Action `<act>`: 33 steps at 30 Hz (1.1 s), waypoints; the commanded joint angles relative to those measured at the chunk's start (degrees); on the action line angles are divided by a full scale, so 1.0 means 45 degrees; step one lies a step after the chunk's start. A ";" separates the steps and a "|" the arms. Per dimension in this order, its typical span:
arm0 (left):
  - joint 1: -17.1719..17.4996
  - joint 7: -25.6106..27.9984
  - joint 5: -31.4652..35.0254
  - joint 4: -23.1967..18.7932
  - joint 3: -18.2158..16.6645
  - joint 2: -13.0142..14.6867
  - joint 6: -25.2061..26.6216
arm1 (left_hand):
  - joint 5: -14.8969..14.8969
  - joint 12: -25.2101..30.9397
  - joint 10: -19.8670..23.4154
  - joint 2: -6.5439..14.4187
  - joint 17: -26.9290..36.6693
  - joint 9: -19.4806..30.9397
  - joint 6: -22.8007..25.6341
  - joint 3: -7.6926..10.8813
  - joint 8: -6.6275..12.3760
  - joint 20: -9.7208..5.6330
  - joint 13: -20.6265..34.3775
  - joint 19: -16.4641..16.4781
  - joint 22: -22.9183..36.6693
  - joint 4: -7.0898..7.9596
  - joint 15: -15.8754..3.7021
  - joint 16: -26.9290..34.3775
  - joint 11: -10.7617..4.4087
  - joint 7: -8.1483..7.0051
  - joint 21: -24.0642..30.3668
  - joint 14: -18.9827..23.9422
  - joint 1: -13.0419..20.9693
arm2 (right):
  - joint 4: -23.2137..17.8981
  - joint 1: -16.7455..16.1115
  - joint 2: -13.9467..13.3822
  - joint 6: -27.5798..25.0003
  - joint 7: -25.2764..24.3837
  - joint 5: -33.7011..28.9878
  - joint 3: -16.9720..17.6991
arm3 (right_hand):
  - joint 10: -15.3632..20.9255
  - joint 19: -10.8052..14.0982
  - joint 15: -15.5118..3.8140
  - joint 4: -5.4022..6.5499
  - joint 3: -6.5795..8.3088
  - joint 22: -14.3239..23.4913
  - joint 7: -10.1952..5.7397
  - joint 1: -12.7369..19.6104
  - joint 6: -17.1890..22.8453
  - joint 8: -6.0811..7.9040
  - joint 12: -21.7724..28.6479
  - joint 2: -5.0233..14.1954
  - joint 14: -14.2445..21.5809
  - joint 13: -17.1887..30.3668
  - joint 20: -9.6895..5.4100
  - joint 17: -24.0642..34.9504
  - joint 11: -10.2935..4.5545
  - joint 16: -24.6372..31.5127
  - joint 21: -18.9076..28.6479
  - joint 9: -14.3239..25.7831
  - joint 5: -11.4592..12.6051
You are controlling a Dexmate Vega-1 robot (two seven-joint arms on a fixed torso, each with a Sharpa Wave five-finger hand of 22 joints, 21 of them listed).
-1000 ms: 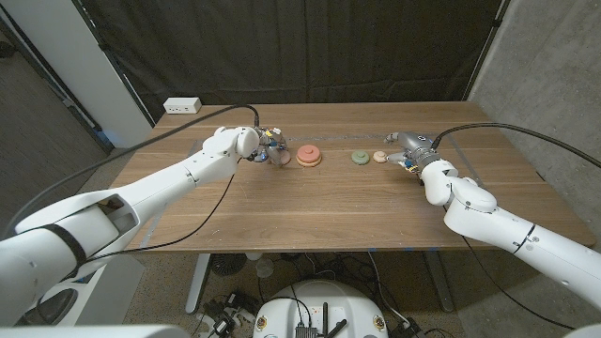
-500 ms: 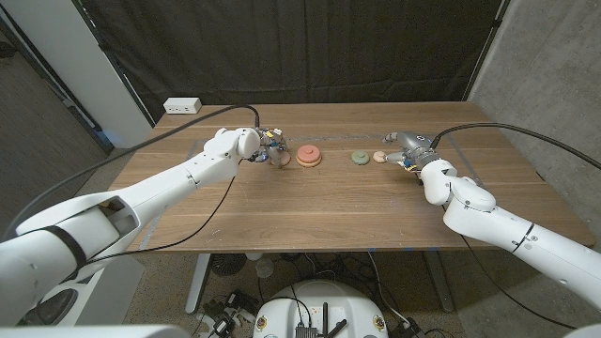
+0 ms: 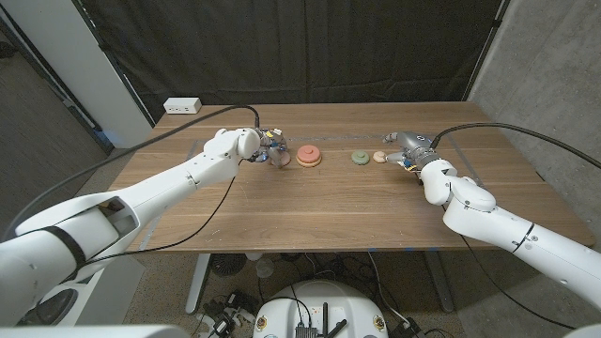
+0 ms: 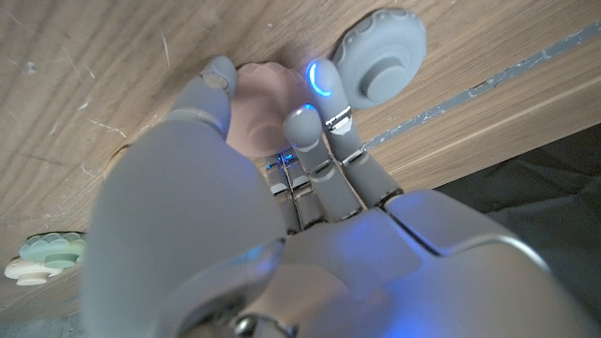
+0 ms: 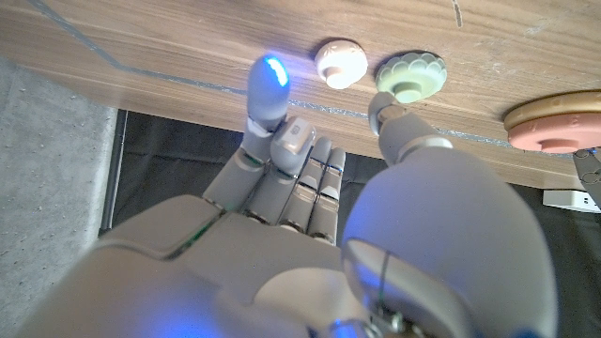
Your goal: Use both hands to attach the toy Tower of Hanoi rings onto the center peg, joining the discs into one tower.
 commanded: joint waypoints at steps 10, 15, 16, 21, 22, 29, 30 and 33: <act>0.0111 -0.0012 0.0105 -0.1208 -0.0572 0.0540 0.0371 | 0.0096 -0.0002 0.1475 0.0350 0.0283 0.0333 0.0552 0.0187 0.0048 -0.1326 0.1035 0.0208 0.0013 -0.0011 0.0014 0.0072 -0.0902 -0.0017 0.0170 0.0346 0.0437 | -0.0093 -0.0028 -0.0033 -0.0051 -0.0022 0.0001 0.0045 | 0.0155 -0.0073 -0.0882 -0.0008 0.0087 -0.0044 0.0016 0.0009 0.0087 0.0021 -0.0075 0.0111 0.0074 0.0030 -0.0353 0.0031 0.0007 0.0013 0.0134 0.0070 0.0088; 0.0155 -0.0025 0.0161 -0.1413 -0.0678 0.0620 0.0443 | 0.0100 -0.0037 0.1470 0.0341 0.0298 0.0343 0.0569 0.0207 0.0030 -0.1335 0.1078 0.0212 0.0013 -0.0013 0.0014 0.0024 -0.0915 -0.0034 0.0187 0.0332 0.0453 | -0.0154 -0.0096 -0.0074 -0.0085 -0.0055 0.0028 0.0088 | 0.0141 -0.0078 -0.0881 -0.0005 0.0090 -0.0058 0.0019 0.0010 0.0085 0.0012 -0.0081 0.0115 0.0080 0.0037 -0.0352 0.0028 -0.0031 0.0012 0.0167 0.0069 0.0093; 0.0162 -0.0033 0.0163 -0.1442 -0.0696 0.0632 0.0448 | 0.0102 -0.0039 0.1476 0.0350 0.0318 0.0344 0.0576 0.0214 0.0029 -0.1332 0.1084 0.0207 0.0009 -0.0008 0.0014 0.0036 -0.0902 -0.0029 0.0181 0.0350 0.0454 | -0.0167 -0.0101 -0.0064 -0.0126 -0.0049 0.0033 0.0092 | 0.0146 -0.0080 -0.0881 -0.0004 0.0090 -0.0062 0.0029 0.0011 0.0085 0.0011 -0.0079 0.0117 0.0090 0.0039 -0.0352 0.0035 -0.0016 0.0020 0.0172 0.0068 0.0094; 0.0234 -0.0052 0.0202 -0.1672 -0.0797 0.0738 0.0482 | 0.0109 -0.0075 0.1497 0.0345 0.0371 0.0356 0.0592 0.0239 0.0002 -0.1325 0.1141 0.0196 0.0006 0.0003 0.0014 0.0005 -0.0891 -0.0045 0.0191 0.0363 0.0455 | -0.0257 -0.0168 -0.0127 -0.0176 -0.0082 0.0029 0.0129 | 0.0163 -0.0097 -0.0880 -0.0004 0.0093 -0.0088 0.0024 0.0012 0.0078 0.0003 -0.0071 0.0119 0.0101 0.0045 -0.0352 0.0041 -0.0014 0.0029 0.0179 0.0068 0.0098; 0.0238 -0.0066 0.0205 -0.1712 -0.0819 0.0759 0.0480 | 0.0109 -0.0085 0.1485 0.0332 0.0351 0.0357 0.0596 0.0240 0.0000 -0.1332 0.1147 0.0196 0.0008 -0.0007 0.0014 -0.0023 -0.0898 -0.0040 0.0197 0.0340 0.0467 | -0.0270 -0.0172 -0.0135 -0.0180 -0.0073 0.0038 0.0133 | 0.0171 -0.0094 -0.0880 -0.0003 0.0094 -0.0087 0.0013 0.0012 0.0090 0.0006 -0.0068 0.0120 0.0092 0.0048 -0.0352 0.0030 -0.0014 0.0019 0.0191 0.0068 0.0100; 0.0333 -0.0111 0.0219 -0.2154 -0.1060 0.0964 0.0535 | 0.0111 -0.0131 0.1500 0.0319 0.0389 0.0369 0.0594 0.0270 -0.0042 -0.1331 0.1211 0.0184 0.0010 -0.0015 0.0011 -0.0071 -0.0882 -0.0046 0.0213 0.0339 0.0506 | -0.0315 -0.0160 -0.0148 -0.0224 -0.0030 0.0005 0.0092 | 0.0169 -0.0091 -0.0880 -0.0002 0.0097 -0.0094 0.0022 0.0012 0.0089 0.0000 -0.0074 0.0121 0.0080 0.0048 -0.0352 0.0013 -0.0022 0.0004 0.0228 0.0068 0.0103; 0.0337 -0.0150 0.0233 -0.2222 -0.1085 0.0991 0.0562 | 0.0110 -0.0138 0.1501 0.0321 0.0431 0.0370 0.0596 0.0271 -0.0047 -0.1328 0.1220 0.0188 0.0012 -0.0008 0.0012 -0.0041 -0.0898 -0.0034 0.0221 0.0377 0.0499 | -0.0317 -0.0156 -0.0152 -0.0225 -0.0018 0.0000 0.0083 | 0.0163 -0.0108 -0.0880 -0.0002 0.0097 -0.0113 0.0019 0.0012 0.0098 0.0002 -0.0077 0.0122 0.0087 0.0047 -0.0352 0.0019 -0.0014 0.0010 0.0216 0.0067 0.0104; 0.0300 -0.0324 0.0295 -0.2376 -0.1121 0.1063 0.0593 | 0.0110 -0.0147 0.1534 0.0322 0.0416 0.0377 0.0612 0.0285 -0.0058 -0.1335 0.1248 0.0178 0.0010 -0.0010 0.0013 -0.0090 -0.0904 -0.0050 0.0223 0.0352 0.0514 | -0.0316 -0.0152 -0.0155 -0.0219 0.0013 0.0023 0.0078 | 0.0161 -0.0105 -0.0880 0.0001 0.0097 -0.0113 0.0028 0.0011 0.0089 -0.0003 -0.0079 0.0126 0.0098 0.0047 -0.0352 0.0028 -0.0014 0.0019 0.0227 0.0067 0.0105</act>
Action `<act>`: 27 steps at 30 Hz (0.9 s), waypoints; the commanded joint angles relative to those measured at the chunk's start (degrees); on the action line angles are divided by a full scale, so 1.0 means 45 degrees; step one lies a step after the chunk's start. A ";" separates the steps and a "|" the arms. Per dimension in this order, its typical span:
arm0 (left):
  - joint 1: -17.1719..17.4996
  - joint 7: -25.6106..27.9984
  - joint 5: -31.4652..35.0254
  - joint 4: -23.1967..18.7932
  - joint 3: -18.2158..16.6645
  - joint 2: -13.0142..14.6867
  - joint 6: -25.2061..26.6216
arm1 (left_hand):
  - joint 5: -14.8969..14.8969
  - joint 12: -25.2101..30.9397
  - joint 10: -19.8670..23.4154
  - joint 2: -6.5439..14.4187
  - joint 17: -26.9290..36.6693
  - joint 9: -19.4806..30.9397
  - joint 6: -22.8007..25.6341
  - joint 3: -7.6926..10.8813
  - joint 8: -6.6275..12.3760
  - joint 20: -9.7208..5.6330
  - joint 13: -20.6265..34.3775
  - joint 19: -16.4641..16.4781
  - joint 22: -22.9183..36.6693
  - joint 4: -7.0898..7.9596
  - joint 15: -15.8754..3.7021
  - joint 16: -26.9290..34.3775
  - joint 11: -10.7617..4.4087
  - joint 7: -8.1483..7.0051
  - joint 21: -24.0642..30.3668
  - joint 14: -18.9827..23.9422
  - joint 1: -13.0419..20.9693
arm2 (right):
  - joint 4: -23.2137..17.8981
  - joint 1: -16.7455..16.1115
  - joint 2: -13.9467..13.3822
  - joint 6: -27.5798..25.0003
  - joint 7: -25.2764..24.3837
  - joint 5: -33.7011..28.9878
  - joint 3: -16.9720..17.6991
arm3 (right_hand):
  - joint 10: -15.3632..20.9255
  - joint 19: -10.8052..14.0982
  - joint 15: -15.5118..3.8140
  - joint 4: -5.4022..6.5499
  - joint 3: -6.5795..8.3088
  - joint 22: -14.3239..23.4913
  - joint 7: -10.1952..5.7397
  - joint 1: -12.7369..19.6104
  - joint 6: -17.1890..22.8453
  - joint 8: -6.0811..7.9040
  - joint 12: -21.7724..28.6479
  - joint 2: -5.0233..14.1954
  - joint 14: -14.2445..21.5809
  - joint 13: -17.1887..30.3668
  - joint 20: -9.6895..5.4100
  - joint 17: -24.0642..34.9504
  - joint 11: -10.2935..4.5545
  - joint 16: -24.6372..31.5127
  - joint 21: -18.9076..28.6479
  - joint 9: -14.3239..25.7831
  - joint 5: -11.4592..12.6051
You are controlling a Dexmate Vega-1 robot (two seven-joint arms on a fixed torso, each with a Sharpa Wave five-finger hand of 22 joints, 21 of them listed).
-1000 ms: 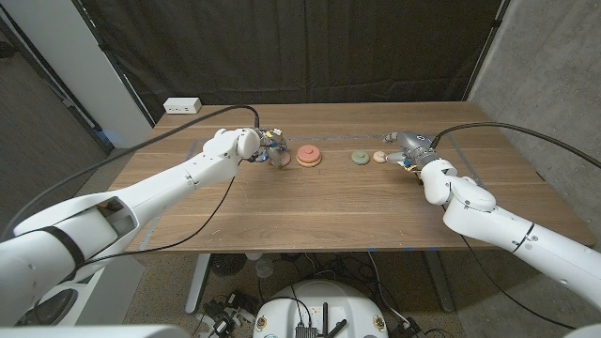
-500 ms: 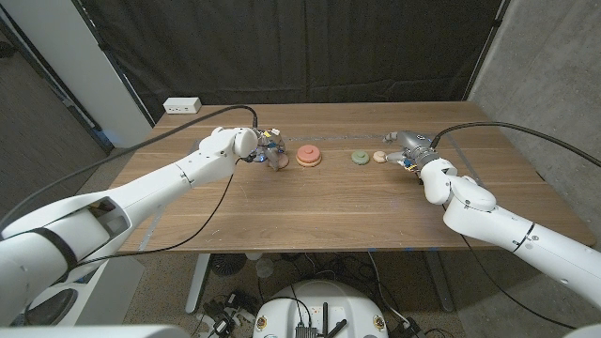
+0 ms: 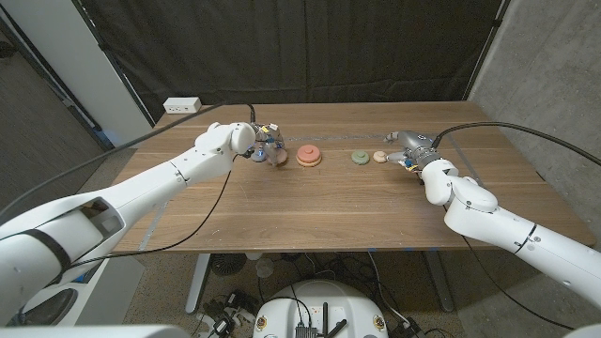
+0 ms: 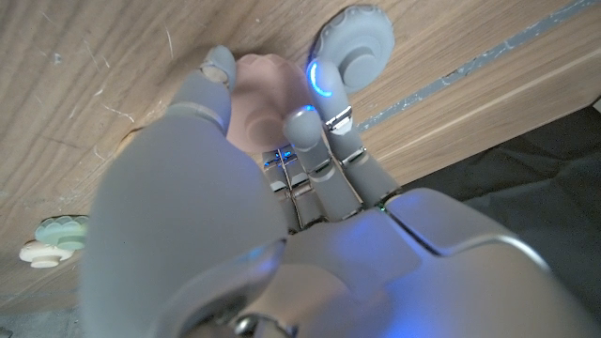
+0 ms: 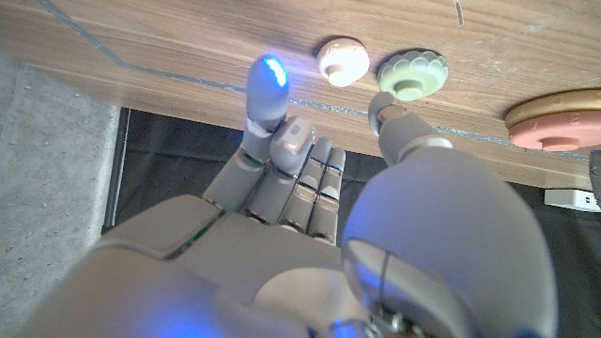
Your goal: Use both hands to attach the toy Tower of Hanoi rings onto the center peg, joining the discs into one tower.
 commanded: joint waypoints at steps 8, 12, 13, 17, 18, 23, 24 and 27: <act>0.0068 -0.0489 0.0142 -0.1199 -0.0562 0.0506 0.0159 | 0.0062 -0.0012 0.1099 0.0342 0.0062 0.0390 0.0211 0.0194 -0.0073 -0.1304 0.1328 0.0052 0.0001 0.0121 -0.0012 -0.0109 -0.0898 0.0003 0.0065 0.0103 0.0316 | -0.0003 0.0019 0.0008 -0.0036 0.0066 0.0060 -0.0042 | 0.0088 -0.0047 -0.0879 0.0003 0.0101 0.0003 0.0035 0.0012 0.0097 -0.0007 -0.0083 0.0134 0.0121 0.0051 -0.0308 0.0044 0.0069 0.0037 0.0085 0.0068 0.0110; 0.0082 -0.0539 0.0256 -0.1431 -0.0664 0.0567 0.0231 | 0.0059 -0.0029 0.1117 0.0329 0.0091 0.0397 0.0247 0.0196 -0.0076 -0.1305 0.1358 0.0047 0.0001 0.0119 -0.0012 -0.0110 -0.0920 -0.0003 0.0071 0.0125 0.0316 | -0.0031 0.0016 -0.0007 -0.0046 0.0037 0.0051 -0.0023 | 0.0090 -0.0042 -0.0878 0.0005 0.0105 -0.0001 0.0030 0.0013 0.0106 -0.0007 -0.0083 0.0143 0.0143 0.0055 -0.0309 0.0057 0.0067 0.0056 0.0108 0.0068 0.0115; 0.0092 -0.0540 0.0232 -0.1464 -0.0709 0.0573 0.0222 | 0.0057 -0.0027 0.1132 0.0324 0.0076 0.0398 0.0240 0.0194 -0.0082 -0.1307 0.1362 0.0054 0.0005 0.0118 -0.0012 -0.0129 -0.0912 -0.0008 0.0079 0.0110 0.0316 | -0.0030 0.0013 -0.0017 -0.0023 0.0022 0.0047 -0.0019 | 0.0113 -0.0043 -0.0878 0.0005 0.0106 -0.0004 0.0037 0.0014 0.0100 -0.0010 -0.0075 0.0143 0.0147 0.0053 -0.0309 0.0059 0.0075 0.0059 0.0111 0.0068 0.0116; 0.0138 -0.0504 0.0232 -0.1592 -0.0828 0.0612 0.0192 | 0.0058 -0.0052 0.1133 0.0334 0.0104 0.0404 0.0240 0.0216 -0.0102 -0.1314 0.1391 0.0056 0.0003 0.0104 -0.0014 -0.0129 -0.0923 -0.0005 0.0081 0.0130 0.0352 | -0.0104 -0.0010 -0.0055 -0.0085 0.0038 0.0041 0.0004 | 0.0100 -0.0045 -0.0877 0.0007 0.0108 -0.0013 0.0013 0.0012 0.0095 -0.0014 -0.0079 0.0148 0.0160 0.0058 -0.0308 0.0067 0.0086 0.0072 0.0124 0.0068 0.0119; 0.0151 -0.0481 0.0236 -0.1604 -0.0849 0.0614 0.0180 | 0.0056 -0.0054 0.1137 0.0327 0.0086 0.0405 0.0243 0.0216 -0.0104 -0.1315 0.1397 0.0056 0.0004 0.0099 -0.0014 -0.0152 -0.0922 -0.0004 0.0084 0.0111 0.0358 | -0.0123 -0.0019 -0.0067 -0.0097 0.0041 0.0040 0.0010 | 0.0107 -0.0045 -0.0876 0.0008 0.0108 -0.0014 0.0010 0.0011 0.0097 -0.0014 -0.0076 0.0149 0.0157 0.0060 -0.0308 0.0063 0.0072 0.0068 0.0128 0.0068 0.0120; 0.0284 -0.0198 0.0149 -0.1611 -0.1006 0.0620 0.0007 | 0.0055 -0.0076 0.1192 0.0330 0.0106 0.0417 0.0294 0.0233 -0.0117 -0.1310 0.1449 0.0047 0.0001 0.0101 -0.0015 -0.0178 -0.0966 -0.0015 0.0084 0.0116 0.0372 | -0.0214 -0.0079 -0.0103 -0.0206 0.0037 0.0040 0.0045 | 0.0121 -0.0048 -0.0877 0.0009 0.0111 -0.0024 0.0013 0.0010 0.0095 -0.0018 -0.0070 0.0154 0.0159 0.0066 -0.0308 0.0060 0.0080 0.0070 0.0143 0.0068 0.0123; 0.0325 -0.0103 0.0110 -0.1611 -0.1046 0.0624 -0.0065 | 0.0053 -0.0078 0.1208 0.0321 0.0119 0.0420 0.0303 0.0234 -0.0120 -0.1315 0.1459 0.0052 0.0005 0.0095 -0.0013 -0.0176 -0.0960 -0.0028 0.0095 0.0126 0.0382 | -0.0232 -0.0098 -0.0109 -0.0222 0.0027 0.0049 0.0059 | 0.0129 -0.0051 -0.0877 0.0009 0.0111 -0.0027 0.0012 0.0010 0.0097 -0.0018 -0.0068 0.0154 0.0161 0.0066 -0.0308 0.0061 0.0086 0.0072 0.0143 0.0068 0.0123; 0.0409 0.0133 -0.0001 -0.1576 -0.1134 0.0611 -0.0294 | 0.0053 -0.0097 0.1261 0.0320 0.0171 0.0427 0.0340 0.0242 -0.0128 -0.1317 0.1481 0.0068 0.0007 0.0090 -0.0014 -0.0142 -0.0960 -0.0049 0.0110 0.0192 0.0406 | -0.0280 -0.0150 -0.0135 -0.0259 -0.0009 0.0061 0.0088 | 0.0116 -0.0055 -0.0876 0.0010 0.0113 -0.0036 0.0019 0.0007 0.0118 -0.0011 -0.0073 0.0156 0.0170 0.0070 -0.0308 0.0067 0.0076 0.0081 0.0152 0.0068 0.0126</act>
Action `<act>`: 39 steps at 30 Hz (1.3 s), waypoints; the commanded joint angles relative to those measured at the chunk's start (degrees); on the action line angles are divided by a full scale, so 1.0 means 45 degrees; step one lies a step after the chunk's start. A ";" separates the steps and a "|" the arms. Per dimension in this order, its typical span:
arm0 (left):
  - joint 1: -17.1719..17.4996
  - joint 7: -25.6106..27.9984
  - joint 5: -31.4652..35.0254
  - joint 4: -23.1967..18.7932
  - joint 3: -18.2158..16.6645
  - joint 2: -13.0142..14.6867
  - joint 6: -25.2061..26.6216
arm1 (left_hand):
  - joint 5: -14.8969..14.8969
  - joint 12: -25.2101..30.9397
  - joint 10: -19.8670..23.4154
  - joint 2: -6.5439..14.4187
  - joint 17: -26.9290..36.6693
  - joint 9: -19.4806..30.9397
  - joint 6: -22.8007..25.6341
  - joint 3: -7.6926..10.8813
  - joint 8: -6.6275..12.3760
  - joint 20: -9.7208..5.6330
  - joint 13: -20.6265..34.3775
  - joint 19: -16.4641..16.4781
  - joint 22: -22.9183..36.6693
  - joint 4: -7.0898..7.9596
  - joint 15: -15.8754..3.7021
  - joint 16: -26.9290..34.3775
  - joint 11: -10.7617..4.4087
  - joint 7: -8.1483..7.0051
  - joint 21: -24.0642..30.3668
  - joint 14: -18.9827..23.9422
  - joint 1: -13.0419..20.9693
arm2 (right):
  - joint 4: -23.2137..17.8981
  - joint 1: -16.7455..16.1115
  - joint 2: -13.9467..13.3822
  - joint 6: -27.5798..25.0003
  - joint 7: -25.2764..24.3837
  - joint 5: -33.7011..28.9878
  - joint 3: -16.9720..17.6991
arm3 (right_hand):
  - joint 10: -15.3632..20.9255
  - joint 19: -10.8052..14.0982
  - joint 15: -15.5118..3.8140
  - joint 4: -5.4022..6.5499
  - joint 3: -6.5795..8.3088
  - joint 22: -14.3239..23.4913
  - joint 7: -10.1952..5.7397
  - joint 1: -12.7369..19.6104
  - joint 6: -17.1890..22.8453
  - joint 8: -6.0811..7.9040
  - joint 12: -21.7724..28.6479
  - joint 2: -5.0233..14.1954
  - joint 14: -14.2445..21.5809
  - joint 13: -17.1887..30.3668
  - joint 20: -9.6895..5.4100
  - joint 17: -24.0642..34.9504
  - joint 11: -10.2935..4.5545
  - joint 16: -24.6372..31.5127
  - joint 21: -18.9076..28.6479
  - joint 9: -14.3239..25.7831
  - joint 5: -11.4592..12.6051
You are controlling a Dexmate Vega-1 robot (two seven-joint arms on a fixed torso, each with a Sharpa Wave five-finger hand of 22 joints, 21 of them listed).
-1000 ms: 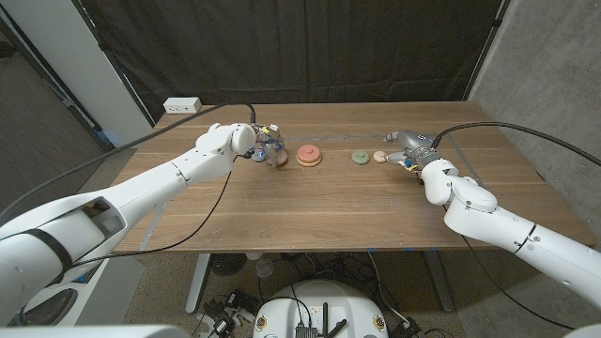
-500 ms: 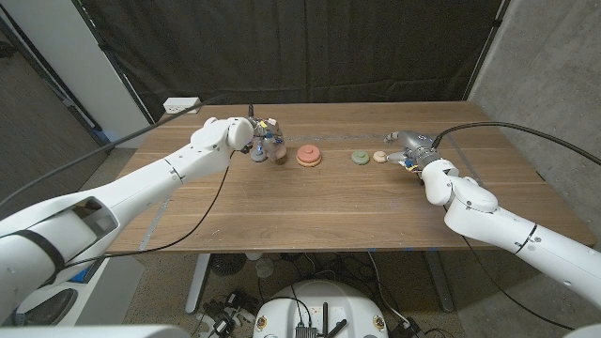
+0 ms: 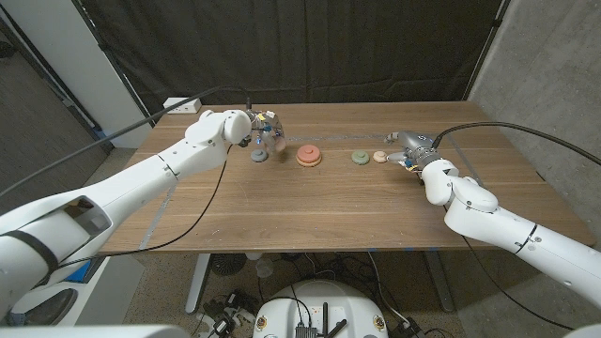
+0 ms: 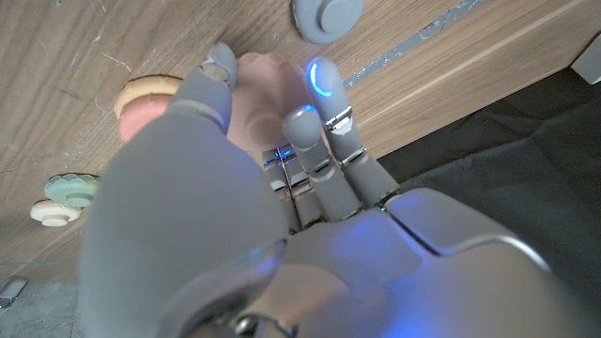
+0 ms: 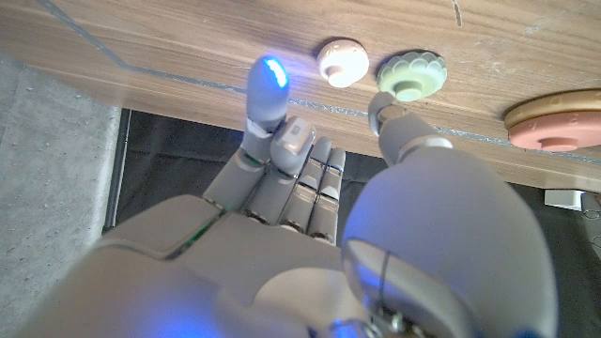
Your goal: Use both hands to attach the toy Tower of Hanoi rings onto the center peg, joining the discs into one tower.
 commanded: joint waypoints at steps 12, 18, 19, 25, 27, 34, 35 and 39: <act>0.0116 0.0927 -0.0573 0.0276 -0.0391 -0.0244 -0.1438 | 0.0068 -0.0075 0.1239 0.0414 0.0162 0.0461 0.0287 0.0269 -0.0041 -0.1311 0.1592 0.0043 0.0001 0.0127 0.0031 -0.0058 -0.0905 -0.0073 0.0127 0.0153 0.0446 | -0.0331 -0.0317 -0.0126 -0.0335 -0.0215 0.0125 0.0242 | 0.0068 -0.0061 -0.0897 0.0011 0.0119 0.0003 0.0020 -0.0002 0.0126 -0.0016 -0.0078 0.0156 0.0128 0.0063 -0.0310 0.0052 0.0025 0.0069 0.0152 0.0069 0.0057; -0.0055 0.0920 -0.0610 0.0488 -0.0303 -0.0422 -0.1753 | 0.0054 -0.0130 0.1346 0.0411 0.0228 0.0486 0.0346 0.0287 -0.0088 -0.1312 0.1671 0.0035 0.0005 0.0135 0.0031 -0.0109 -0.0904 -0.0088 0.0153 0.0152 0.0471 | -0.0282 -0.0333 -0.0097 -0.0353 -0.0273 0.0231 0.0266 | 0.0066 -0.0070 -0.0897 0.0014 0.0123 -0.0014 0.0018 -0.0008 0.0126 -0.0019 -0.0080 0.0162 0.0142 0.0071 -0.0310 0.0064 -0.0003 0.0084 0.0171 0.0069 0.0058; -0.0089 0.0898 -0.0623 0.0524 -0.0286 -0.0452 -0.1804 | 0.0049 -0.0148 0.1346 0.0404 0.0290 0.0490 0.0351 0.0286 -0.0099 -0.1312 0.1686 0.0035 0.0007 0.0133 0.0031 -0.0061 -0.0924 -0.0092 0.0161 0.0214 0.0477 | -0.0276 -0.0339 -0.0109 -0.0325 -0.0285 0.0257 0.0277 | 0.0077 -0.0072 -0.0897 0.0012 0.0124 -0.0016 0.0037 -0.0007 0.0146 -0.0012 -0.0075 0.0161 0.0145 0.0071 -0.0310 0.0066 0.0003 0.0087 0.0175 0.0069 0.0058; -0.0266 0.0863 -0.0667 0.0760 -0.0176 -0.0644 -0.2111 | 0.0043 -0.0198 0.1407 0.0402 0.0277 0.0509 0.0364 0.0306 -0.0146 -0.1314 0.1731 0.0012 0.0005 0.0130 0.0032 -0.0166 -0.0908 -0.0096 0.0169 0.0146 0.0508 | -0.0272 -0.0348 -0.0136 -0.0329 -0.0339 0.0318 0.0299 | 0.0072 -0.0075 -0.0896 0.0010 0.0131 -0.0027 0.0032 -0.0006 0.0152 -0.0014 -0.0080 0.0165 0.0150 0.0075 -0.0311 0.0071 0.0010 0.0097 0.0200 0.0069 0.0061; -0.0303 0.0902 -0.0712 0.0847 -0.0159 -0.0719 -0.2226 | 0.0040 -0.0222 0.1416 0.0406 0.0289 0.0515 0.0389 0.0307 -0.0158 -0.1316 0.1750 0.0010 0.0001 0.0131 0.0028 -0.0166 -0.0922 -0.0091 0.0163 0.0166 0.0514 | -0.0272 -0.0366 -0.0134 -0.0332 -0.0384 0.0347 0.0321 | 0.0067 -0.0074 -0.0896 0.0012 0.0131 -0.0028 0.0040 -0.0009 0.0153 -0.0015 -0.0084 0.0167 0.0131 0.0073 -0.0310 0.0051 0.0014 0.0078 0.0207 0.0069 0.0061; -0.0490 0.1017 -0.0813 0.1303 0.0037 -0.1056 -0.2709 | 0.0030 -0.0278 0.1472 0.0418 0.0360 0.0533 0.0423 0.0310 -0.0196 -0.1307 0.1774 0.0004 -0.0001 0.0150 0.0030 -0.0164 -0.0936 -0.0097 0.0164 0.0203 0.0497 | -0.0290 -0.0390 -0.0143 -0.0432 -0.0429 0.0420 0.0342 | 0.0093 -0.0091 -0.0897 0.0012 0.0141 -0.0057 0.0027 -0.0006 0.0159 -0.0019 -0.0077 0.0181 0.0134 0.0076 -0.0312 0.0049 0.0030 0.0081 0.0224 0.0069 0.0063; -0.0532 0.0998 -0.0817 0.1367 0.0076 -0.1099 -0.2772 | 0.0029 -0.0284 0.1468 0.0409 0.0379 0.0535 0.0436 0.0308 -0.0197 -0.1306 0.1783 -0.0008 -0.0002 0.0149 0.0031 -0.0157 -0.0937 -0.0109 0.0161 0.0212 0.0493 | -0.0292 -0.0392 -0.0145 -0.0453 -0.0438 0.0425 0.0342 | 0.0096 -0.0082 -0.0897 0.0011 0.0142 -0.0050 0.0024 -0.0005 0.0170 -0.0015 -0.0079 0.0182 0.0139 0.0073 -0.0312 0.0054 0.0030 0.0086 0.0239 0.0069 0.0063; -0.0686 0.0973 -0.0881 0.1634 0.0177 -0.1265 -0.3012 | 0.0021 -0.0331 0.1470 0.0414 0.0330 0.0543 0.0441 0.0300 -0.0224 -0.1310 0.1780 -0.0009 -0.0002 0.0159 0.0029 -0.0228 -0.0921 -0.0104 0.0160 0.0163 0.0472 | -0.0298 -0.0403 -0.0159 -0.0481 -0.0473 0.0465 0.0349 | 0.0103 -0.0079 -0.0897 0.0012 0.0147 -0.0054 0.0037 -0.0005 0.0165 -0.0020 -0.0078 0.0189 0.0151 0.0074 -0.0312 0.0064 0.0022 0.0098 0.0259 0.0069 0.0064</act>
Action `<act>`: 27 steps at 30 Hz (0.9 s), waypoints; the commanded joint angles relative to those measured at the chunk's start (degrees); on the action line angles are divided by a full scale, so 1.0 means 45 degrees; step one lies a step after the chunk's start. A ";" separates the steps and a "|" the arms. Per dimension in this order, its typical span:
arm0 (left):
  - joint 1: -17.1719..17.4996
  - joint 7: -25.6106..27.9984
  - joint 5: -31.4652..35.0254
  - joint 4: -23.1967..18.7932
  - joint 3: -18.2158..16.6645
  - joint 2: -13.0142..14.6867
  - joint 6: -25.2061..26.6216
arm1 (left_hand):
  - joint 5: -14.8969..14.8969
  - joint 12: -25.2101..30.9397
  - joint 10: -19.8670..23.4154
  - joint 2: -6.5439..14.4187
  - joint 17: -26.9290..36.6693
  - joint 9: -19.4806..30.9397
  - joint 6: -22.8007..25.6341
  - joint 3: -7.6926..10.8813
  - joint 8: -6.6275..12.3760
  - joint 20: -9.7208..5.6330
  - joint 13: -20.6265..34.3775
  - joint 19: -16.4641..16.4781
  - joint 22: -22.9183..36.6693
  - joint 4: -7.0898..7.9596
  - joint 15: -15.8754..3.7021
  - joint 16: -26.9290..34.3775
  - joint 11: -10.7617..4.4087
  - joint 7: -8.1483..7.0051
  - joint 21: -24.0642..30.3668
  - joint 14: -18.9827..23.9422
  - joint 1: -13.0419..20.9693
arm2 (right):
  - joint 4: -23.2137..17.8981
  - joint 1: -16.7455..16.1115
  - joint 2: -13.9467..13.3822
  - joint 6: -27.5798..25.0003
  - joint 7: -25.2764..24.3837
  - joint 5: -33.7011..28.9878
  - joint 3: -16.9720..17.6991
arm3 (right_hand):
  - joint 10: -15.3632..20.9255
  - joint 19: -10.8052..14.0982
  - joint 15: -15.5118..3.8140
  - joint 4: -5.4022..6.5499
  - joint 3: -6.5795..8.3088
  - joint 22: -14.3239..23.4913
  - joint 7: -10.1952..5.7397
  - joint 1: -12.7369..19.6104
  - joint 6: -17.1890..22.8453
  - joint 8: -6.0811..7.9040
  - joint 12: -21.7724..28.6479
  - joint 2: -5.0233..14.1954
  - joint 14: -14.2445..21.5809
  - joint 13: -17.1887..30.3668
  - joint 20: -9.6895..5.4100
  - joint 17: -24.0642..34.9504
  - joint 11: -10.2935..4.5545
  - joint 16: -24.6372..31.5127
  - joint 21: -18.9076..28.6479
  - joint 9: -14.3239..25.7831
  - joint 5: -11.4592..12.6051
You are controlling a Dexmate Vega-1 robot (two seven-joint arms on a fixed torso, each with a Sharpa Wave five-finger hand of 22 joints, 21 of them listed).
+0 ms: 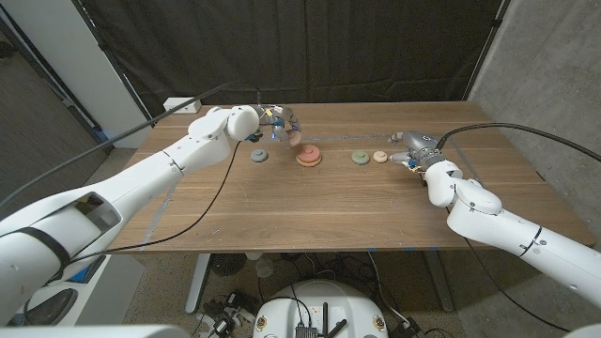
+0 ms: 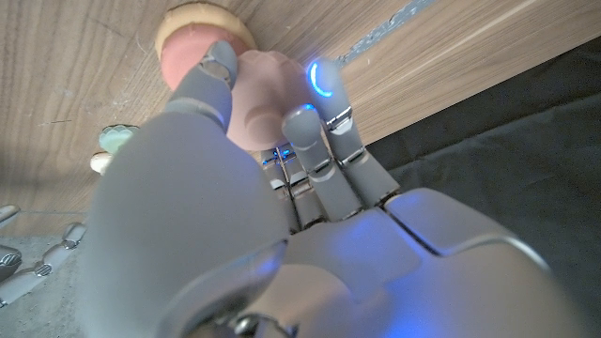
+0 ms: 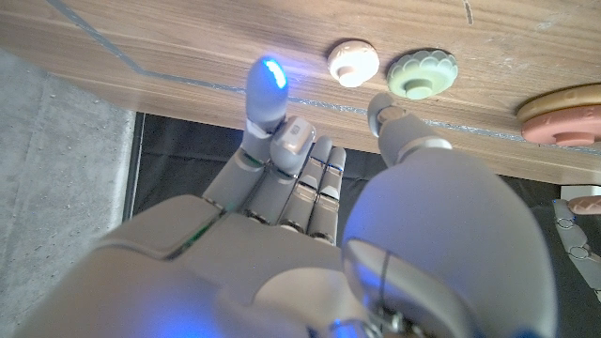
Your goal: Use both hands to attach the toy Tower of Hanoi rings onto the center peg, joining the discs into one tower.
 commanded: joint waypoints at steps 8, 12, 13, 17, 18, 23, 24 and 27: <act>-0.0661 -0.0043 -0.0269 0.1201 0.0463 -0.0770 -0.0993 | -0.0008 -0.0083 0.1176 0.0528 0.0056 0.0541 0.0185 0.0253 0.0054 -0.1311 0.1766 -0.0023 -0.0002 0.0198 -0.0016 -0.0021 -0.0969 0.0026 0.0113 0.0085 0.0362 | -0.0043 -0.0071 -0.0066 -0.0209 -0.0179 0.0174 0.0050 | 0.0121 -0.0041 -0.0895 -0.0039 0.0105 -0.0013 -0.0019 0.0062 0.0118 -0.0025 -0.0084 0.0126 0.0158 0.0030 -0.0357 0.0074 0.0038 0.0060 0.0118 0.0069 0.0067; -0.0828 -0.0114 -0.0210 0.1450 0.0617 -0.0923 -0.1027 | -0.0014 -0.0102 0.1228 0.0533 0.0043 0.0547 0.0251 0.0251 0.0052 -0.1306 0.1761 -0.0023 -0.0005 0.0203 -0.0017 -0.0057 -0.0935 0.0007 0.0105 0.0056 0.0349 | -0.0025 -0.0028 -0.0083 -0.0198 -0.0173 0.0188 0.0027 | 0.0120 -0.0050 -0.0894 -0.0038 0.0108 -0.0025 -0.0009 0.0060 0.0112 -0.0029 -0.0083 0.0126 0.0161 0.0035 -0.0357 0.0078 0.0036 0.0066 0.0122 0.0070 0.0067; -0.0873 -0.0130 -0.0199 0.1521 0.0655 -0.0966 -0.1031 | -0.0013 -0.0102 0.1245 0.0544 0.0074 0.0549 0.0246 0.0255 0.0046 -0.1303 0.1759 -0.0025 -0.0008 0.0207 -0.0018 -0.0029 -0.0926 0.0010 0.0099 0.0086 0.0347 | -0.0011 -0.0022 -0.0071 -0.0193 -0.0190 0.0200 0.0030 | 0.0127 -0.0051 -0.0894 -0.0038 0.0109 -0.0027 0.0003 0.0059 0.0120 -0.0026 -0.0082 0.0127 0.0160 0.0033 -0.0357 0.0077 0.0037 0.0066 0.0125 0.0070 0.0068; -0.1059 -0.0235 -0.0117 0.1765 0.0837 -0.1140 -0.1023 | -0.0016 -0.0114 0.1254 0.0537 0.0070 0.0551 0.0273 0.0256 0.0044 -0.1308 0.1757 -0.0028 -0.0005 0.0199 -0.0017 -0.0053 -0.0942 0.0035 0.0105 0.0063 0.0355 | 0.0063 -0.0014 -0.0030 -0.0163 -0.0239 0.0273 0.0040 | 0.0107 -0.0058 -0.0894 -0.0037 0.0112 -0.0037 -0.0004 0.0057 0.0107 -0.0034 -0.0092 0.0130 0.0151 0.0033 -0.0357 0.0068 0.0029 0.0060 0.0133 0.0070 0.0068; -0.1114 -0.0272 -0.0065 0.1816 0.0901 -0.1182 -0.1012 | -0.0017 -0.0114 0.1254 0.0530 0.0085 0.0552 0.0276 0.0253 0.0041 -0.1310 0.1765 -0.0025 -0.0003 0.0195 -0.0017 -0.0040 -0.0929 0.0034 0.0109 0.0077 0.0357 | 0.0095 -0.0009 -0.0036 -0.0122 -0.0243 0.0298 0.0042 | 0.0113 -0.0057 -0.0894 -0.0038 0.0114 -0.0039 -0.0007 0.0057 0.0115 -0.0033 -0.0092 0.0130 0.0153 0.0029 -0.0357 0.0071 0.0036 0.0063 0.0139 0.0070 0.0068; -0.1345 -0.0423 0.0120 0.2106 0.1167 -0.1393 -0.0964 | -0.0017 -0.0134 0.1250 0.0548 0.0048 0.0556 0.0291 0.0260 0.0028 -0.1303 0.1769 -0.0034 -0.0008 0.0203 -0.0018 -0.0095 -0.0957 0.0035 0.0097 0.0030 0.0353 | 0.0220 0.0025 -0.0029 -0.0027 -0.0277 0.0383 0.0045 | 0.0157 -0.0064 -0.0894 -0.0036 0.0118 -0.0051 -0.0021 0.0054 0.0130 -0.0030 -0.0077 0.0134 0.0162 0.0029 -0.0357 0.0078 0.0046 0.0074 0.0153 0.0070 0.0069; -0.1371 -0.0406 0.0144 0.2174 0.1205 -0.1429 -0.0967 | -0.0019 -0.0138 0.1248 0.0538 0.0072 0.0557 0.0291 0.0255 0.0024 -0.1305 0.1771 -0.0028 -0.0005 0.0199 -0.0019 -0.0072 -0.0950 0.0038 0.0104 0.0054 0.0353 | 0.0233 0.0031 -0.0011 -0.0048 -0.0287 0.0397 0.0048 | 0.0153 -0.0064 -0.0894 -0.0037 0.0118 -0.0052 -0.0012 0.0053 0.0129 -0.0030 -0.0078 0.0134 0.0163 0.0031 -0.0357 0.0080 0.0036 0.0075 0.0157 0.0070 0.0069; -0.1475 -0.0409 0.0111 0.2467 0.1308 -0.1560 -0.1059 | -0.0021 -0.0137 0.1269 0.0547 0.0100 0.0561 0.0306 0.0260 0.0015 -0.1308 0.1787 -0.0037 -0.0010 0.0199 -0.0019 -0.0053 -0.0948 0.0026 0.0092 0.0085 0.0355 | 0.0263 0.0044 -0.0026 -0.0001 -0.0296 0.0438 0.0052 | 0.0152 -0.0069 -0.0894 -0.0038 0.0122 -0.0062 -0.0006 0.0052 0.0133 -0.0031 -0.0081 0.0134 0.0155 0.0031 -0.0357 0.0074 0.0042 0.0072 0.0169 0.0070 0.0069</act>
